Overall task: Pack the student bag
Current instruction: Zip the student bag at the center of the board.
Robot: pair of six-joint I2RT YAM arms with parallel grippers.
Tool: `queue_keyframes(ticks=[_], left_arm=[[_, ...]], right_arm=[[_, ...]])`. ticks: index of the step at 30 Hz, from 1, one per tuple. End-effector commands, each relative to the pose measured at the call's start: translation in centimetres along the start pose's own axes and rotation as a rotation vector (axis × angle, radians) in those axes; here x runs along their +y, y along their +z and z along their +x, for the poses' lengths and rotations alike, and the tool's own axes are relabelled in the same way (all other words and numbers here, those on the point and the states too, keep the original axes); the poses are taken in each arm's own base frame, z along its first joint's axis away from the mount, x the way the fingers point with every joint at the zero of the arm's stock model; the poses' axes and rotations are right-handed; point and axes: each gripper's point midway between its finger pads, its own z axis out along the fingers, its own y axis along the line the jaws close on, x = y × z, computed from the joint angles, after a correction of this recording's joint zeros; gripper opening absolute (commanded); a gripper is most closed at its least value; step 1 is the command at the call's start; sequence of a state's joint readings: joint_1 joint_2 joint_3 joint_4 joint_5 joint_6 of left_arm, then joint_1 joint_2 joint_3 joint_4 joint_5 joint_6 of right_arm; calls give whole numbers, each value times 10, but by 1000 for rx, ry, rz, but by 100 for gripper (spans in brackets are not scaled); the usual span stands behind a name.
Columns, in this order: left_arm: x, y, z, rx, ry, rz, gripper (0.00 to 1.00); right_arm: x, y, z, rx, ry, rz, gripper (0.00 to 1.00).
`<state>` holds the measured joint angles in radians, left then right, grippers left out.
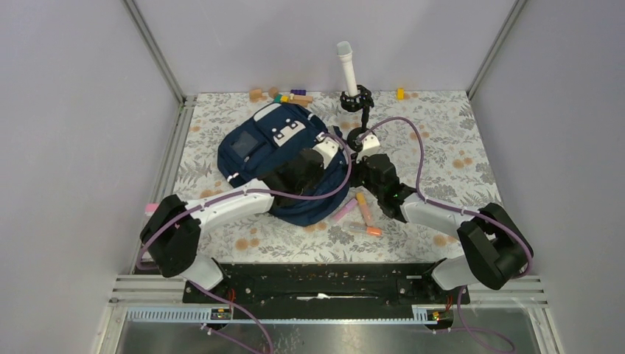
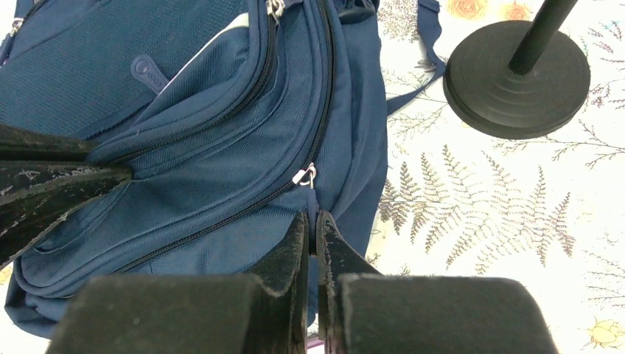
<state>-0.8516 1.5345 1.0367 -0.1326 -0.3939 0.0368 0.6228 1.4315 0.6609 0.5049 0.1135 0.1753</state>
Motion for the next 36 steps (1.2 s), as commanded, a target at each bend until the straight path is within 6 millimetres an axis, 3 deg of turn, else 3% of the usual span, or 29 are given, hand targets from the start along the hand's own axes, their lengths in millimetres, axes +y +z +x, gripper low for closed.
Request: queue_keyframes(ticks=[1, 9, 15, 21, 27, 28, 30, 32, 33, 34, 36], left_arm=[[16, -24, 28, 115, 44, -15, 0], [27, -52, 49, 193, 109, -6, 0], [48, -74, 63, 199, 117, -85, 0], [41, -95, 69, 201, 150, -42, 0], [57, -113, 80, 223, 172, -151, 0], [56, -115, 75, 205, 152, -145, 8], [55, -119, 65, 172, 119, -130, 37], [49, -122, 54, 126, 92, -90, 58], [44, -123, 49, 97, 82, -58, 61], [37, -124, 43, 68, 76, -21, 71], [24, -128, 30, 6, 64, 55, 74]], right_arm=[[-14, -4, -37, -84, -24, 74, 0], [17, -11, -45, -56, -88, -102, 0], [39, -26, -37, -4, -87, -238, 0], [85, -44, -19, 66, -111, -367, 0], [99, -57, -10, 47, 22, -385, 0], [104, -60, -8, 48, 29, -391, 0], [110, -64, -6, 55, 48, -398, 0], [112, -66, -5, 59, 66, -394, 0], [111, -66, -4, 60, 74, -388, 0], [110, -66, -3, 60, 81, -382, 0], [108, -66, -4, 59, 90, -369, 0]])
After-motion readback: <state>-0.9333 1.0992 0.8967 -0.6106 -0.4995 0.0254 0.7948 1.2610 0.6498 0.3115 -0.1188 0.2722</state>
